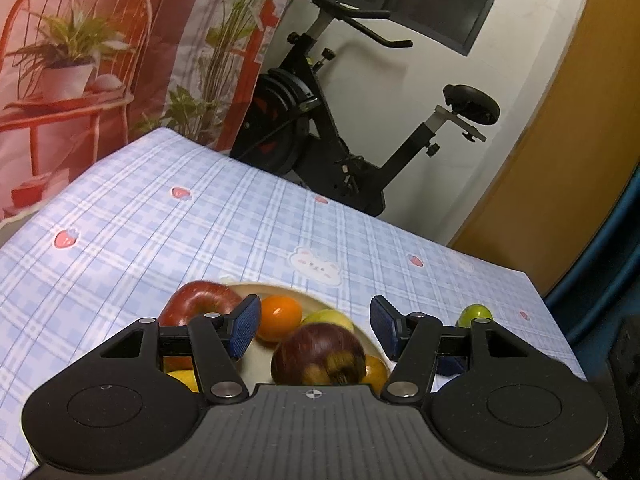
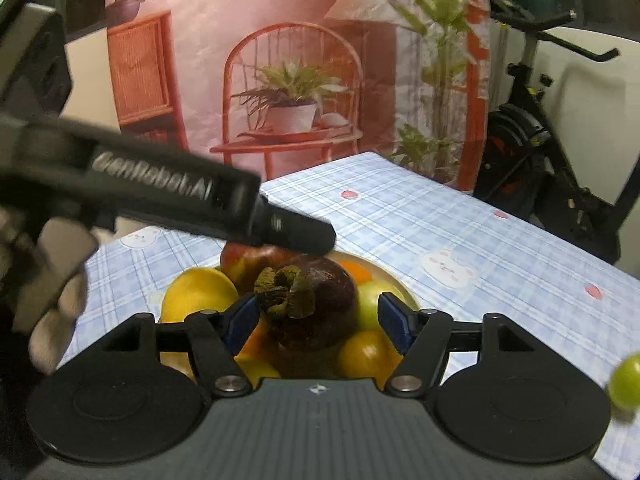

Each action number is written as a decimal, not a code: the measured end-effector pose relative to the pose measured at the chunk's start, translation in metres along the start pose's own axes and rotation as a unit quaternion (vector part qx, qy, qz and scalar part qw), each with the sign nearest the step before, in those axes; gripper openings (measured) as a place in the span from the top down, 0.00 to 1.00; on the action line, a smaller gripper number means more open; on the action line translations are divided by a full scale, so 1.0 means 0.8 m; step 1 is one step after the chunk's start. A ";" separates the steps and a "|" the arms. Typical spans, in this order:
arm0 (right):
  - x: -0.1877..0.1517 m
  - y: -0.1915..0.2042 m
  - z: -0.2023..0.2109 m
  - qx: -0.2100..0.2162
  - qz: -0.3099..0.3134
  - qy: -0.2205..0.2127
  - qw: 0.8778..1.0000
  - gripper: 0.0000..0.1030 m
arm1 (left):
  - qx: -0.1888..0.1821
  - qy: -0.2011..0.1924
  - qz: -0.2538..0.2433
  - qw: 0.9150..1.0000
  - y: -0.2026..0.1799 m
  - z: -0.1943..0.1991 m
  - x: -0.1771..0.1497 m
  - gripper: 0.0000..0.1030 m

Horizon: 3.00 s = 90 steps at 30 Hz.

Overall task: Organize fruits
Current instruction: 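Lower the mangosteen onto the plate and open the left tool, then move the left tool to the green round fruit and close its fingers, then carry the green fruit with the left tool onto the plate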

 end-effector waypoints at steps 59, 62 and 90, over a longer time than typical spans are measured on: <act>-0.079 -0.280 0.050 -0.171 -0.169 0.003 0.971 0.52 | -0.140 0.155 -0.124 0.970 -0.222 -0.229 -0.065 0.41; -0.079 -0.280 0.050 -0.171 -0.170 0.003 0.971 0.52 | -0.130 0.157 -0.129 0.970 -0.219 -0.230 -0.065 0.51; -0.084 -0.211 0.074 -0.146 -0.143 -0.015 0.979 0.52 | -0.117 0.165 -0.163 0.966 -0.202 -0.161 -0.091 0.52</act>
Point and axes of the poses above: each gripper's, at about its wrist camera, not at the fingertips, and z roughly against the way its jaws point, y to its left, x to its top, the point moved 10 cm from there along -z, roughly the way its jaws point, and after that the axes turned 4 degrees about -x, right-handed, at the moved point
